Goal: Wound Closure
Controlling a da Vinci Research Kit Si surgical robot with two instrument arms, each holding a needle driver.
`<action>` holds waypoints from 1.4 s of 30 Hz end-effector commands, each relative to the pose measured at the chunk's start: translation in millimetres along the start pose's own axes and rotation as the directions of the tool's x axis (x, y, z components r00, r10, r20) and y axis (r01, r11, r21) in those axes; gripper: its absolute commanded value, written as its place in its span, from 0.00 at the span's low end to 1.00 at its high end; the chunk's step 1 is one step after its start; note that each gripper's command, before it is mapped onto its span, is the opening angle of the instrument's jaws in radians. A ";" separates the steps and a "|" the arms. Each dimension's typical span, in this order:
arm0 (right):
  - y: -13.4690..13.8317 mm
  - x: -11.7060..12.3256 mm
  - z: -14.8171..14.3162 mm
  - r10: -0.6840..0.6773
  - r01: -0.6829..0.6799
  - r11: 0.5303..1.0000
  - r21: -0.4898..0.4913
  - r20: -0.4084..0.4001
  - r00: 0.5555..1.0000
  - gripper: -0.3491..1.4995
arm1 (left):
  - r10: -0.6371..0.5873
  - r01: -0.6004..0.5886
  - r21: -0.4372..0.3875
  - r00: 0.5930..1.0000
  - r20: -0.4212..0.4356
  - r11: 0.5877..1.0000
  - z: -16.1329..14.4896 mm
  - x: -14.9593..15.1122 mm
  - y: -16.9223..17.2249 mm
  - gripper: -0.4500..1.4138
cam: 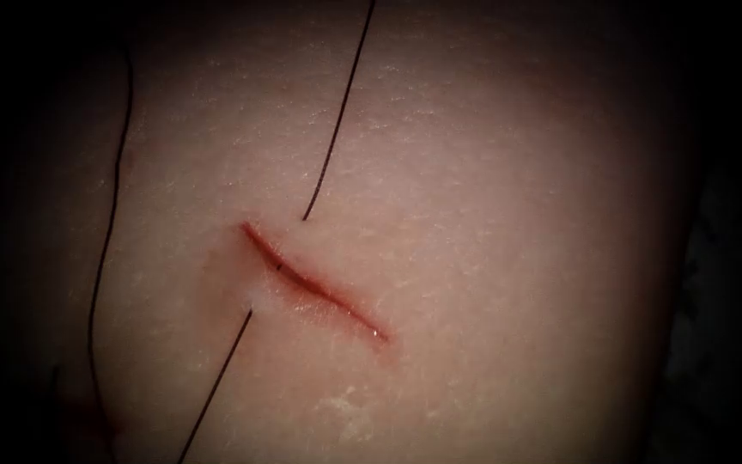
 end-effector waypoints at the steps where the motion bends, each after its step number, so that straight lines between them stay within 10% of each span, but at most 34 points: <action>1: -0.2 0.0 1.2 0.007 -0.006 1.000 0.010 -0.010 1.000 0.00 | -0.004 0.004 -0.003 1.000 0.000 1.000 0.1 -0.8 0.9 0.00; 2: 0.4 -0.1 1.3 0.012 -0.011 1.000 0.011 -0.012 1.000 0.00 | -0.004 0.004 -0.005 1.000 -0.002 1.000 0.1 -0.8 1.0 0.00; 4: 2.4 -0.6 1.2 0.030 -0.030 0.999 0.010 -0.012 0.999 0.73 | -0.003 0.003 -0.004 1.000 -0.002 1.000 0.2 -0.8 1.0 0.00; 5: 3.1 -0.9 1.0 0.038 -0.038 0.999 0.007 -0.014 0.999 0.83 | -0.003 0.003 -0.004 1.000 -0.002 1.000 0.2 -0.8 1.0 0.00; 11: 7.5 -2.3 -2.1 0.059 -0.061 0.995 -0.079 -0.033 0.998 0.98 | -0.003 0.003 -0.007 1.000 -0.002 1.000 0.3 -1.1 1.0 0.00; 18: 11.7 -3.3 -6.9 0.006 -0.012 0.988 -0.157 -0.038 0.999 0.98 | -0.002 0.002 -0.009 1.000 0.000 1.000 0.4 -1.4 0.9 0.00; 33: 14.7 -12.3 -2.4 -0.013 0.023 0.986 -0.167 0.056 0.998 0.89 | -0.004 0.004 -0.010 1.000 0.004 1.000 0.3 -1.5 1.3 0.00; 38: 14.6 -12.8 -2.7 -0.016 0.026 0.986 -0.165 0.056 0.998 0.52 | -0.004 0.004 -0.010 1.000 0.004 1.000 0.2 -1.4 1.3 0.00; 40: 14.4 -12.6 -2.9 -0.020 0.026 0.989 -0.145 0.049 0.999 0.00 | -0.004 0.004 -0.010 1.000 0.004 1.000 0.2 -1.4 1.3 0.00; 42: 14.3 -12.4 -3.1 -0.020 0.026 0.990 -0.139 0.043 0.999 0.00 | -0.004 0.004 -0.010 1.000 0.004 1.000 0.2 -1.4 1.3 0.00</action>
